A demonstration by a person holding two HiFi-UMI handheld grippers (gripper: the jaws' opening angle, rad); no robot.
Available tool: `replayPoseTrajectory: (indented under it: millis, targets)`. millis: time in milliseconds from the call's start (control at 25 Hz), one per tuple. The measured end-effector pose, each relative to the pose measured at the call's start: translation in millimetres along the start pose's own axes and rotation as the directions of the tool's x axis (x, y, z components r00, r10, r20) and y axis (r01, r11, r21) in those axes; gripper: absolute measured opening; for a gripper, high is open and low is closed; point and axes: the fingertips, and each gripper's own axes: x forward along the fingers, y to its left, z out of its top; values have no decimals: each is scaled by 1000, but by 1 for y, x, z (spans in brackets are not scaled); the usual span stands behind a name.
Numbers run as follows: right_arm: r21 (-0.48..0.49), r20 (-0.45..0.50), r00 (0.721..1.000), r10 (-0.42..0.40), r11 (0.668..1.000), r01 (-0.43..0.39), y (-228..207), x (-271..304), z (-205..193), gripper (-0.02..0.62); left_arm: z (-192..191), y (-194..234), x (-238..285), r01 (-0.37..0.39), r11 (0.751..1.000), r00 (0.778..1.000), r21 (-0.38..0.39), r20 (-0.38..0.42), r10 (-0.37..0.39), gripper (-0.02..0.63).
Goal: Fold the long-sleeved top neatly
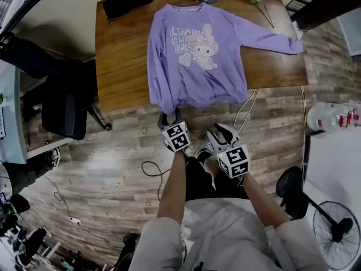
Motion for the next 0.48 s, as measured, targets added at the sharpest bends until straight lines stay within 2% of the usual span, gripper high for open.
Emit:
replayPoseTrajectory:
  millis: [40, 160, 360, 480]
  targets:
    - [-12, 1, 1000, 3, 1000, -3, -1, -1, -1, 140, -1, 2, 2, -17, 1000, 1000, -9, 8, 17, 205]
    - [-35, 2, 1000, 4, 999, -4, -9, -7, -5, 133, -1, 5, -1, -58, 998, 998, -17, 33, 59, 64]
    - [-5, 16, 1000, 8, 1000, -8, -13, -7, -2, 132, 4, 13, -22, -39, 999, 998, 12, 50, 39, 51]
    - [-29, 41, 999, 33, 999, -31, -1, -2, 12, 130, 14, 30, -38, -39, 997, 998, 60, 55, 36, 51]
